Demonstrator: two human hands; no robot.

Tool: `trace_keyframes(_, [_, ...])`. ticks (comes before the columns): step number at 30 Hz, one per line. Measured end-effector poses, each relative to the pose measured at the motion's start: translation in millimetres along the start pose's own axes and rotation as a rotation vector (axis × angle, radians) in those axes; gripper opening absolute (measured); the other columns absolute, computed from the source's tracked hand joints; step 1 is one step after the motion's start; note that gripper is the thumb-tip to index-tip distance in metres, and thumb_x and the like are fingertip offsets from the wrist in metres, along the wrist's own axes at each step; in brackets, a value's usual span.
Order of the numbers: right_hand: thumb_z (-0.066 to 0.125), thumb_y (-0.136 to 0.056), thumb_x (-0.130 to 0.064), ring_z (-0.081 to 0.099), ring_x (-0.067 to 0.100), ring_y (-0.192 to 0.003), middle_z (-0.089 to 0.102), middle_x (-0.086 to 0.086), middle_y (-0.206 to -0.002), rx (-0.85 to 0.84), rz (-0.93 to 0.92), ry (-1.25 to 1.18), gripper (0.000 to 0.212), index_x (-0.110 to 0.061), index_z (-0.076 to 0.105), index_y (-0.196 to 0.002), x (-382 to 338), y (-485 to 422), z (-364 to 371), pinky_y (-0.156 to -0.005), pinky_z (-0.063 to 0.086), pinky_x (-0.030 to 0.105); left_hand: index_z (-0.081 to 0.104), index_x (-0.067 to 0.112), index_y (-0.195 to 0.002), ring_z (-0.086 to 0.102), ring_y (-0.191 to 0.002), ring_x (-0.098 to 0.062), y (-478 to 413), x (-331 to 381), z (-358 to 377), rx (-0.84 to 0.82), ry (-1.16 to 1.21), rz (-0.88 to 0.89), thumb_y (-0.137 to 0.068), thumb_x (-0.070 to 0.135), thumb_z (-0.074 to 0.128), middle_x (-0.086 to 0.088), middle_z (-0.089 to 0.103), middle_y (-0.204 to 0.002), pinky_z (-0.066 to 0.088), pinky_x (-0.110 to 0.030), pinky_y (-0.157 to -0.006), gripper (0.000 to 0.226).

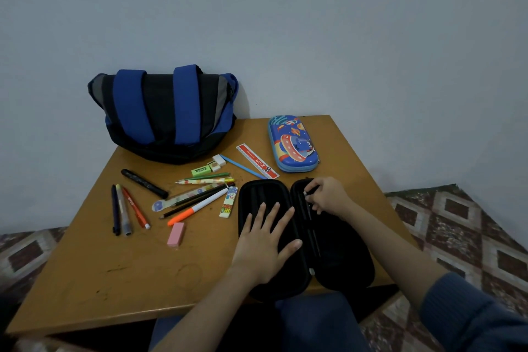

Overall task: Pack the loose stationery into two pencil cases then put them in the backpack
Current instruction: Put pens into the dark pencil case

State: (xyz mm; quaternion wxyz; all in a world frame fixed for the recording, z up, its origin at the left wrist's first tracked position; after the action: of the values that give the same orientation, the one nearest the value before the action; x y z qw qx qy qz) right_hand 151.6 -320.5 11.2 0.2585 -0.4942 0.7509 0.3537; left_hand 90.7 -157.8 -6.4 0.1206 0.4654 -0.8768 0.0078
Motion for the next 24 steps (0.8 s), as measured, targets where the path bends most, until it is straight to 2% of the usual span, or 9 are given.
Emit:
trace_keyframes(6, [0.062, -0.086, -0.003, 0.051, 0.007, -0.040, 0.056, 0.006, -0.060, 0.000, -0.004, -0.001, 0.010, -0.005, 0.062, -0.096, -2.8, 1.8, -1.0, -0.038, 0.043, 0.016, -0.024, 0.044, -0.135, -0.021, -0.142, -0.017, 0.0, -0.6, 1.6, -0.005, 0.004, -0.001, -0.066, 0.072, -0.014, 0.007, -0.015, -0.157, -0.008, -0.039, -0.117, 0.075])
trace_keyframes(9, [0.066, -0.085, -0.008, 0.053, 0.010, -0.049, 0.057, 0.003, -0.064, -0.024, -0.011, -0.011, 0.012, -0.007, 0.065, -0.097, -3.6, 6.0, -1.3, -0.046, 0.044, 0.019, -0.024, 0.044, -0.135, -0.021, -0.142, -0.017, -0.1, -1.0, 2.0, -0.014, 0.008, -0.003, -0.065, 0.072, -0.014, 0.007, -0.015, -0.156, -0.008, -0.039, -0.117, 0.076])
trace_keyframes(11, [0.070, -0.081, -0.013, 0.051, 0.013, -0.063, 0.055, -0.001, -0.069, 0.077, -0.046, 0.000, 0.009, -0.011, 0.063, -0.087, -7.1, 10.0, -11.8, -0.057, 0.042, 0.021, -0.020, 0.043, -0.139, -0.019, -0.143, -0.017, -0.2, -2.1, 1.0, -0.017, 0.032, 0.000, -0.072, 0.072, -0.007, 0.007, -0.014, -0.157, -0.008, -0.038, -0.117, 0.075])
trace_keyframes(12, [0.072, -0.079, -0.011, 0.049, 0.014, -0.065, 0.052, -0.002, -0.068, 0.151, -0.072, 0.001, 0.013, -0.012, 0.059, -0.077, -10.7, 12.6, -19.5, -0.057, 0.039, 0.021, -0.015, 0.042, -0.143, -0.017, -0.144, -0.016, 0.5, -2.9, -2.1, -0.003, 0.075, -0.001, -0.079, 0.071, 0.001, 0.007, -0.013, -0.157, -0.006, -0.036, -0.117, 0.072])
trace_keyframes(14, [0.070, -0.078, -0.002, 0.044, 0.014, -0.059, 0.046, -0.002, -0.060, 0.248, -0.108, -0.001, 0.031, -0.015, 0.046, -0.061, -16.6, 16.6, -30.3, -0.052, 0.034, 0.021, 0.000, 0.037, -0.148, -0.006, -0.145, -0.013, 2.8, -7.9, -12.8, 0.066, 0.267, -0.018, -0.093, 0.059, 0.022, 0.010, -0.009, -0.157, 0.005, -0.031, -0.117, 0.063])
trace_keyframes(17, [0.066, -0.078, 0.004, 0.041, 0.010, -0.051, 0.044, -0.001, -0.055, 0.216, -0.120, 0.019, 0.038, -0.014, 0.044, -0.054, -30.3, 20.7, -26.0, -0.048, 0.033, 0.017, 0.013, 0.033, -0.148, 0.006, -0.144, -0.007, 15.3, -31.9, -33.8, 0.239, 0.527, -0.102, -0.095, 0.049, 0.034, 0.014, -0.002, -0.157, 0.019, -0.027, -0.112, 0.060])
trace_keyframes(19, [0.065, -0.078, 0.006, 0.042, 0.009, -0.050, 0.046, 0.000, -0.054, 0.185, -0.127, 0.022, 0.037, -0.014, 0.046, -0.054, -42.2, 24.4, -17.5, -0.045, 0.035, 0.013, 0.015, 0.033, -0.148, 0.010, -0.143, -0.008, 26.4, -54.8, -43.2, 0.313, 0.555, -0.155, -0.096, 0.048, 0.035, 0.014, -0.001, -0.157, 0.020, -0.028, -0.112, 0.058])
trace_keyframes(24, [0.054, -0.076, 0.015, 0.044, 0.008, -0.055, 0.048, 0.000, -0.055, 0.134, -0.234, 0.013, 0.037, -0.013, 0.049, -0.053, -75.3, 33.1, 11.1, -0.054, 0.037, 0.015, 0.016, 0.030, -0.148, 0.016, -0.143, -0.017, 69.8, -144.7, -53.1, 0.436, 0.472, -0.421, -0.095, 0.046, 0.036, 0.007, 0.002, -0.158, 0.028, -0.039, -0.111, 0.059])
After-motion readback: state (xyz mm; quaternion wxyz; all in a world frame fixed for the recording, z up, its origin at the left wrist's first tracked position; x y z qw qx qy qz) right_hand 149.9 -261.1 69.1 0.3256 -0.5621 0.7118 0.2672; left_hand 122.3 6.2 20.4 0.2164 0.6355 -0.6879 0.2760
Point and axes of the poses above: each hand's wrist, its own y-axis away from the middle knuckle, its own z-axis out of the palm, x = y × z, the point moved 8 cm from there along -y, towards the middle knuckle
